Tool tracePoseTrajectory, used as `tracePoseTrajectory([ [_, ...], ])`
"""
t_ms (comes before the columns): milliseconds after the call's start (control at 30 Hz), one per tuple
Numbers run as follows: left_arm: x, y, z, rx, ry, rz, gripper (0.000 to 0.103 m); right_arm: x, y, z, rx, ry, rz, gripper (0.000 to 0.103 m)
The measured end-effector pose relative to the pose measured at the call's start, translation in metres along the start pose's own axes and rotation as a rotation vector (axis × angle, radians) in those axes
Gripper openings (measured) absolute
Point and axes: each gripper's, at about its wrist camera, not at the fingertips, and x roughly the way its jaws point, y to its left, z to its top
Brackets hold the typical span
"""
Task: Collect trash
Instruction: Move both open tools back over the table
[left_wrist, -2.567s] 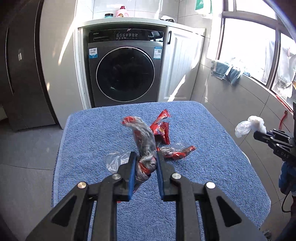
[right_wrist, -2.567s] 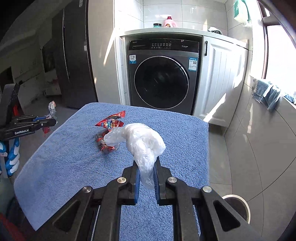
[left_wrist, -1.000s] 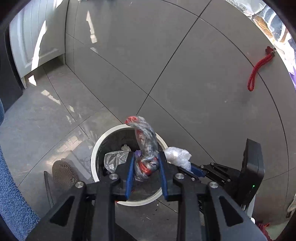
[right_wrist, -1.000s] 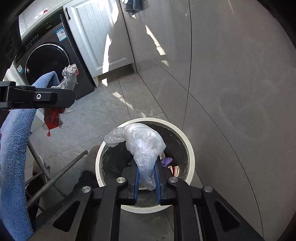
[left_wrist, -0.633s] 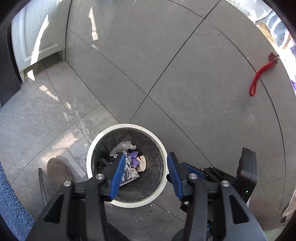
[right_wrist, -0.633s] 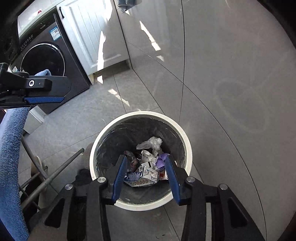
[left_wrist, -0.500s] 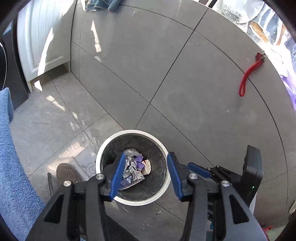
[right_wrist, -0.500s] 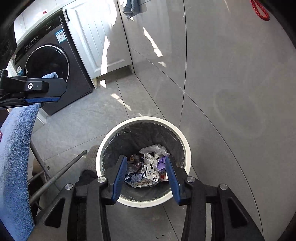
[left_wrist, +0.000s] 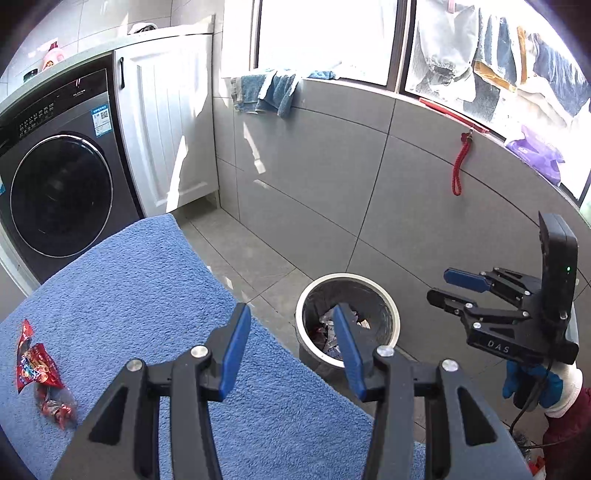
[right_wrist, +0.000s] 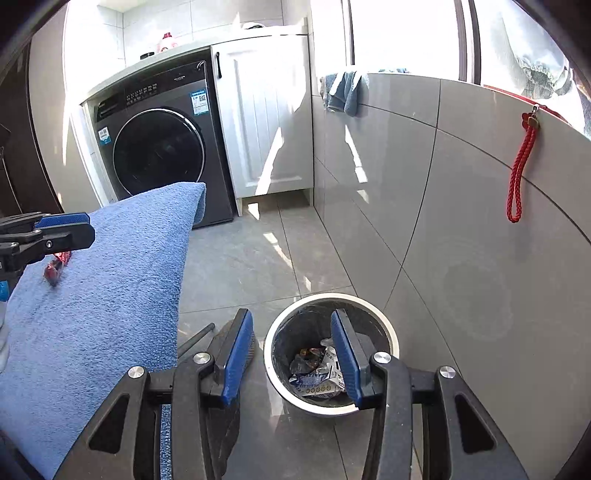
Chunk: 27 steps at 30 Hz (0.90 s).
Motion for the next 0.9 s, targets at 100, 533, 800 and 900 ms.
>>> tracePoseTrajectory([
  [100,-0.035,0.023,-0.019,-0.025,-0.039,0.052,0.048,-0.018,0.025,0.007,-0.039,-0.032,0.02,0.042],
  [533,-0.172,0.113,-0.106,-0.191,-0.19,0.226,0.053,-0.101,0.126,0.021,-0.166,-0.163,0.126,0.043],
  [800,-0.232,0.152,-0.16,-0.277,-0.245,0.341,0.059,-0.13,0.186,0.015,-0.281,-0.199,0.189,0.046],
  [900,-0.247,0.169,-0.176,-0.304,-0.247,0.374,0.062,-0.129,0.203,0.018,-0.316,-0.2,0.209,0.046],
])
